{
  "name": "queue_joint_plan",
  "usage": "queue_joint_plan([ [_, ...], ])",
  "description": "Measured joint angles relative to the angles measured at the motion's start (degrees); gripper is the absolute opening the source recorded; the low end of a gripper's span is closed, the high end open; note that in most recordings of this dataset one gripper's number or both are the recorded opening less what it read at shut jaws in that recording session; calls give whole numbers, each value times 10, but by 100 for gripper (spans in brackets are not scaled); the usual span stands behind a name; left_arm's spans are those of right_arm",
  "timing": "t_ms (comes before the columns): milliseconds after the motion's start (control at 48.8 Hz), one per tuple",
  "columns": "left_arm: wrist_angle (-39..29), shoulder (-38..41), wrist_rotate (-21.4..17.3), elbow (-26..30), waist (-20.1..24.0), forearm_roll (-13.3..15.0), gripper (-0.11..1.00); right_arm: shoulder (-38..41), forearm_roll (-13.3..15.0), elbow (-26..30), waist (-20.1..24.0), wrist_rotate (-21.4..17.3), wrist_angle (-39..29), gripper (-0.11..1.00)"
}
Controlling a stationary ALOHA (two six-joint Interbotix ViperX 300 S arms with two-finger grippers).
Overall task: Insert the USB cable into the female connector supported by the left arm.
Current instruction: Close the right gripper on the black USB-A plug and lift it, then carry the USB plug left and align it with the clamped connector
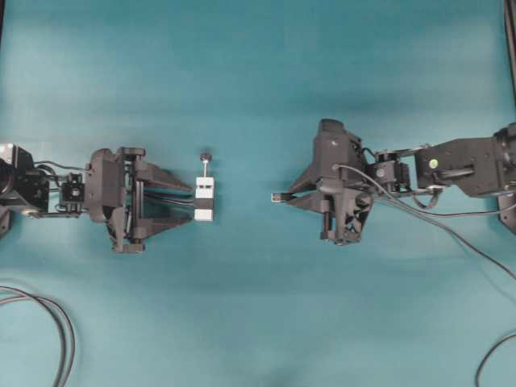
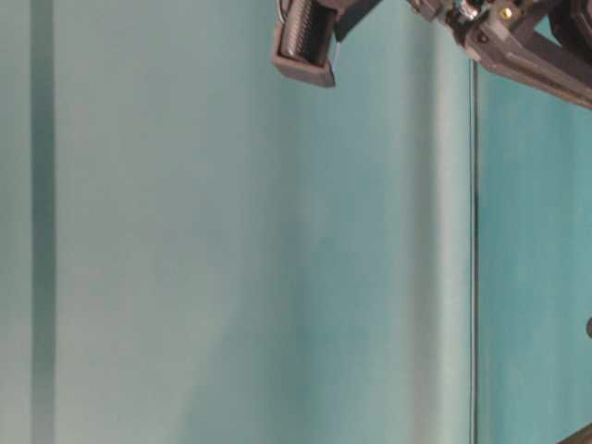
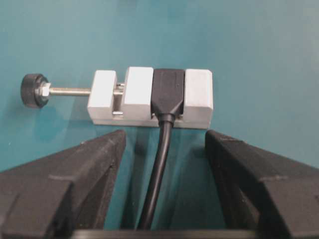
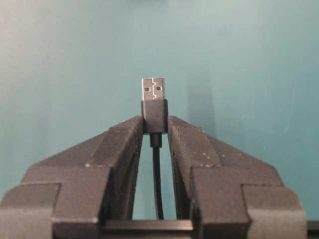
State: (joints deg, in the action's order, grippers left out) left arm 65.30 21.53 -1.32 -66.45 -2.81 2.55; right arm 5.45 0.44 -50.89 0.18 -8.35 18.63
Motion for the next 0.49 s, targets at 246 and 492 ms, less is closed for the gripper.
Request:
queue_joint_plan([
  [246, 5, 11, 0, 10, -1, 0, 75, 15, 0, 43, 4, 0, -44, 20],
  [492, 6, 11, -3, 8, 3, 0, 69, 20, 1, 77, 5, 0, -98, 20],
])
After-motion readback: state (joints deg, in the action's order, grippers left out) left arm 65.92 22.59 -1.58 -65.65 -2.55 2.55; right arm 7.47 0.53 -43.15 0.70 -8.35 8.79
